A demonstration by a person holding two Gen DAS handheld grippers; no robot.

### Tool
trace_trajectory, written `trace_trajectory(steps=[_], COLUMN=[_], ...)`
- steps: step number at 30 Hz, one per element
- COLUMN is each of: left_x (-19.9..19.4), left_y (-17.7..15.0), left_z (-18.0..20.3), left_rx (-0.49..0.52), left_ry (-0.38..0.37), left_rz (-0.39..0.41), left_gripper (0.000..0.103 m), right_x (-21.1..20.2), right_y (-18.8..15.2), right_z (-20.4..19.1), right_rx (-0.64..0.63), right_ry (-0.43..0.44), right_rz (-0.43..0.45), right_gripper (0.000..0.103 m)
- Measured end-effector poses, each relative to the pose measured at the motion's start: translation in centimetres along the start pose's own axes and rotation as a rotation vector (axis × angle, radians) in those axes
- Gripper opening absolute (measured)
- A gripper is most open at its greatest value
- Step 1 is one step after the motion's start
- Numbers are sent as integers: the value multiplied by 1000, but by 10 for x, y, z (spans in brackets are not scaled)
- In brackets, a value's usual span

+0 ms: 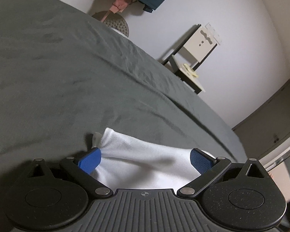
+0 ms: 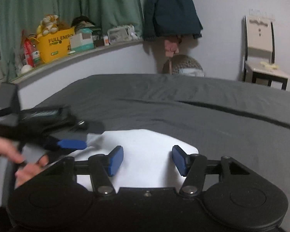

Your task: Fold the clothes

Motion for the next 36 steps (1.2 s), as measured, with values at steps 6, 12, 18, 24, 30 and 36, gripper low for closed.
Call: trace_trajectory(steps=[6, 12, 18, 24, 30, 36], left_x=[-2, -16, -55, -29, -41, -79], left_y=[-4, -2, 2, -8, -9, 4], left_z=[-6, -4, 2, 25, 21, -16], left_rx=[67, 61, 33, 137, 108, -209], left_ry=[141, 155, -59, -75, 2, -42], left_rz=[4, 30, 213, 105, 75, 75], left_gripper=[101, 101, 101, 101, 101, 103], right_x=[43, 41, -3, -6, -17, -37], right_y=[-4, 4, -10, -51, -52, -65], right_z=[-4, -9, -29, -53, -47, -95], right_rx=[-89, -79, -61, -122, -59, -411], right_ry=[-84, -97, -62, -80, -34, 47], right_rz=[-89, -105, -57, -153, -106, -147], right_gripper=[70, 72, 71, 72, 73, 82])
Point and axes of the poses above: each gripper's, at about its wrist camera, not at the fingertips, and x roughly the way its jaws point, z to its right, y to its top, the point moved 2 cm from there along x, roughly the way its jaws point, and after that the axes turned 11 degrees about y, right-handed, at the moved point
